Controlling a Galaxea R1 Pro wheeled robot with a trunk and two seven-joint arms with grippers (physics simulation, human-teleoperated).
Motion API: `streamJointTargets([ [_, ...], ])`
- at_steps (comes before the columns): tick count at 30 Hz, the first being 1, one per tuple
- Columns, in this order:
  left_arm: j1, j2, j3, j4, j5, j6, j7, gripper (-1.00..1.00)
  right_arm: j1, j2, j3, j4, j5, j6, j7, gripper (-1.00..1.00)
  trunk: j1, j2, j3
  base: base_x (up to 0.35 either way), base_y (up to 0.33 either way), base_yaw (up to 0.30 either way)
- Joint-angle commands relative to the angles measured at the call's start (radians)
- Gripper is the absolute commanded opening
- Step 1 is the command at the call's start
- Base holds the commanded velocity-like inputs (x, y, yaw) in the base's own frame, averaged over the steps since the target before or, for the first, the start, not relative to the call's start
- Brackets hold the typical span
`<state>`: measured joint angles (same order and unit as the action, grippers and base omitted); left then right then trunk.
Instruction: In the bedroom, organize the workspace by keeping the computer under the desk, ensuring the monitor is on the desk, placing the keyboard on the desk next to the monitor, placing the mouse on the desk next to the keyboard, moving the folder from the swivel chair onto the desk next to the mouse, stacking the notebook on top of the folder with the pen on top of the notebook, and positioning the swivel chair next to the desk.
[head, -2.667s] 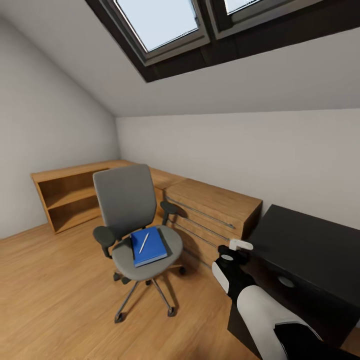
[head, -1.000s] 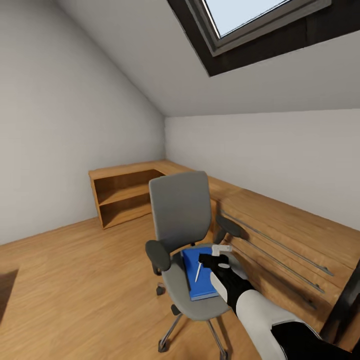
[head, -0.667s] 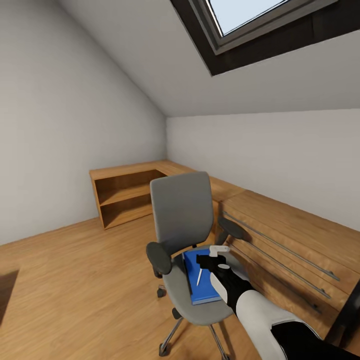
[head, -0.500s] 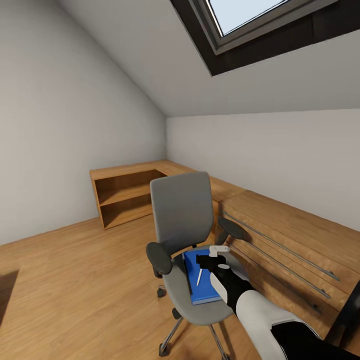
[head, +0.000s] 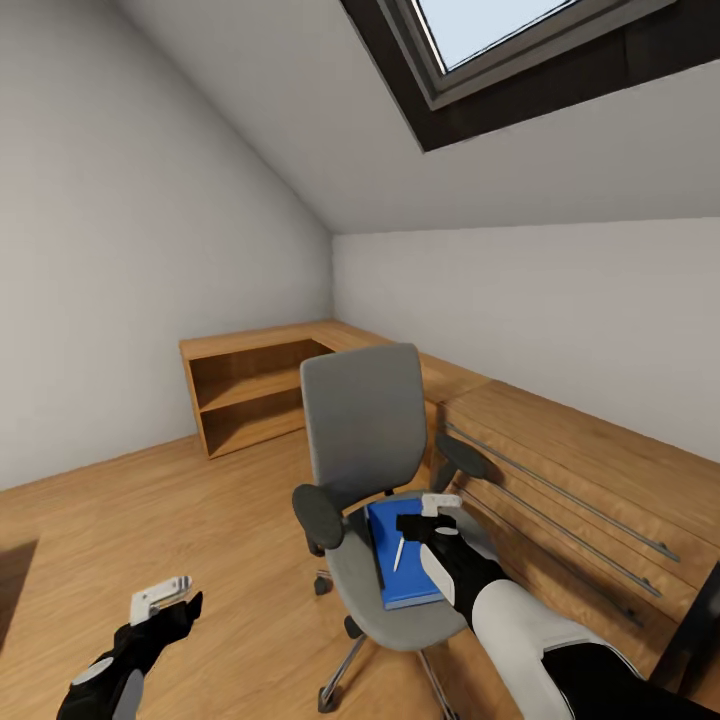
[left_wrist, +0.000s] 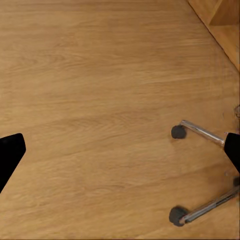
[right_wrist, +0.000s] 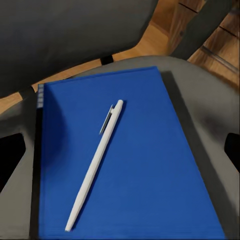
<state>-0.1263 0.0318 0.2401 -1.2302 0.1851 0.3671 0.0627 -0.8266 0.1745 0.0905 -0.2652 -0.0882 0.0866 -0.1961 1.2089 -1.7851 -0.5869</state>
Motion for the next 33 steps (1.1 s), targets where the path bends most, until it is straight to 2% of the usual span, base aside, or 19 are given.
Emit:
streamJointTargets([
  [1, 0.001, -0.015, 0.0, -0.131, 0.025, 0.137, 0.006, 1.0, -0.001, 0.0, 0.007, -0.015, -0.013, 0.083, -0.048, 1.0, 0.0, -0.001, -0.001, 0.0, 0.0, 0.0],
  [5, 0.002, -0.041, -0.007, -0.268, 0.035, 0.275, 0.006, 1.0, -0.003, 0.0, 0.005, -0.073, -0.015, 0.181, -0.078, 1.0, 0.0, -0.001, -0.001, 0.0, 0.0, 0.0],
  [8, 0.002, -0.069, -0.013, -0.328, 0.039, 0.337, 0.006, 1.0, -0.003, 0.0, 0.003, -0.13, -0.016, 0.243, -0.091, 1.0, 0.0, -0.001, -0.001, 0.0, 0.0, 0.0],
  [10, 0.002, -0.085, -0.016, -0.35, 0.04, 0.361, 0.006, 1.0, -0.004, 0.0, 0.003, -0.159, -0.019, 0.29, -0.096, 1.0, 0.0, -0.001, -0.001, 0.0, 0.0, 0.0],
  [11, 0.002, -0.096, -0.018, -0.364, 0.041, 0.376, 0.006, 1.0, -0.006, 0.0, 0.002, -0.179, -0.022, 0.348, -0.099, 1.0, 0.0, -0.001, -0.001, 0.0, 0.0, 0.0],
  [17, 0.003, -0.117, -0.016, -0.387, 0.043, 0.4, 0.007, 1.0, -0.017, 0.0, -0.004, -0.224, -0.03, 0.564, -0.103, 1.0, 0.0, -0.001, -0.001, 0.0, 0.0, 0.0],
  [22, 0.004, -0.119, -0.015, -0.386, 0.043, 0.399, 0.006, 1.0, -0.017, 0.0, -0.02, -0.232, -0.032, 0.569, -0.098, 1.0, 0.0, -0.001, -0.001, 0.0, 0.0, 0.0],
  [23, 0.004, -0.119, -0.015, -0.359, 0.039, 0.396, 0.01, 1.0, -0.017, 0.0, -0.031, -0.231, -0.039, 0.546, -0.098, 1.0, 0.0, -0.001, -0.001, 0.0, 0.0, 0.0],
  [26, 0.004, -0.117, -0.016, -0.345, 0.038, 0.391, 0.012, 1.0, -0.016, 0.0, -0.035, -0.232, -0.071, 0.538, -0.099, 1.0, 0.0, -0.001, -0.001, 0.0, 0.0, 0.0],
  [27, 0.004, -0.116, -0.016, -0.345, 0.039, 0.385, 0.009, 1.0, -0.016, 0.0, -0.037, -0.232, -0.116, 0.53, -0.1, 1.0, 0.0, -0.001, -0.001, 0.0, 0.0, 0.036],
  [33, 0.004, -0.118, -0.01, -0.375, 0.042, 0.386, 0.008, 1.0, -0.016, 0.0, -0.037, -0.232, -0.135, 0.524, -0.103, 1.0, 0.0, -0.001, -0.004, 0.0, 0.0, 0.12],
])
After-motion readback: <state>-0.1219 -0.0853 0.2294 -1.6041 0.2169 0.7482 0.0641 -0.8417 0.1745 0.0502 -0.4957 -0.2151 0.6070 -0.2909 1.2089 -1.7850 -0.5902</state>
